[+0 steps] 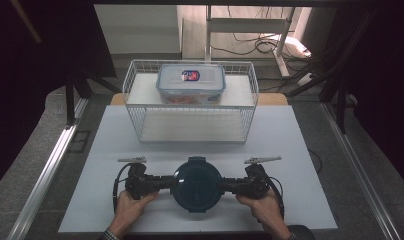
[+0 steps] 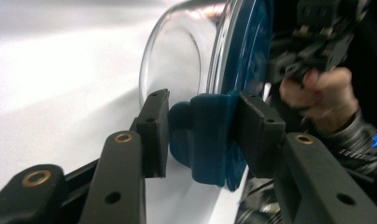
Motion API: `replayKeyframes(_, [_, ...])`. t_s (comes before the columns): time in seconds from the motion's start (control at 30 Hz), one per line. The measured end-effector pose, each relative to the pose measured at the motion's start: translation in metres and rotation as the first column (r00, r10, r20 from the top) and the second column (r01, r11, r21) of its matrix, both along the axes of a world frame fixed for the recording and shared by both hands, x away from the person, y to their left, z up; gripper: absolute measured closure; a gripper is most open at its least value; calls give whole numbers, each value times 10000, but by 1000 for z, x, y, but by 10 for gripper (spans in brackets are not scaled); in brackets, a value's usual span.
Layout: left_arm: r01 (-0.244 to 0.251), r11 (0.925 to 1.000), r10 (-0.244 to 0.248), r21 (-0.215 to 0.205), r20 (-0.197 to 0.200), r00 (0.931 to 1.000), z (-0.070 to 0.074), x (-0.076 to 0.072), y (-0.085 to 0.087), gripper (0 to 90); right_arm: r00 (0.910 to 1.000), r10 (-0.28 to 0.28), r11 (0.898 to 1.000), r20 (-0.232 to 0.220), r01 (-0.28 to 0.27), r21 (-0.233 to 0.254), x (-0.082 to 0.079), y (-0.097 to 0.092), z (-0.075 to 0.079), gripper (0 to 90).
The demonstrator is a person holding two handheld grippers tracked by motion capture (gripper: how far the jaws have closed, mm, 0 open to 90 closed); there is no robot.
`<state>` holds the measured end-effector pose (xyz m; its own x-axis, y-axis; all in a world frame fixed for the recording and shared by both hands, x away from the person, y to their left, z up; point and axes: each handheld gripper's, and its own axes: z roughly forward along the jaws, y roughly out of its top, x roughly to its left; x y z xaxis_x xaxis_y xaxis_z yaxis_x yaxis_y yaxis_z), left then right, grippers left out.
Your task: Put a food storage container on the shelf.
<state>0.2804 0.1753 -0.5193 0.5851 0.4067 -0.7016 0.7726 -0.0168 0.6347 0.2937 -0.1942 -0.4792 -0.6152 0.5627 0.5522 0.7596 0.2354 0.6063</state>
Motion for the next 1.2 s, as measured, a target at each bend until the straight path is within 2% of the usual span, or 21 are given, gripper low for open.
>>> replayKeyframes(0.17, [-23,9999,25,-109,226,9997,8,3,4,575,9995,32,9995,300,-41,302,1,2,7,574])
replayKeyframes(0.6, [-32,9999,21,96,1140,9935,45,15,4,574,9914,80,9997,1305,-111,232,13,4,44,574])
replayKeyframes(1.2, [-371,9993,341,108,2029,9786,119,49,11,574,9741,84,9990,2260,-183,416,52,11,115,572])
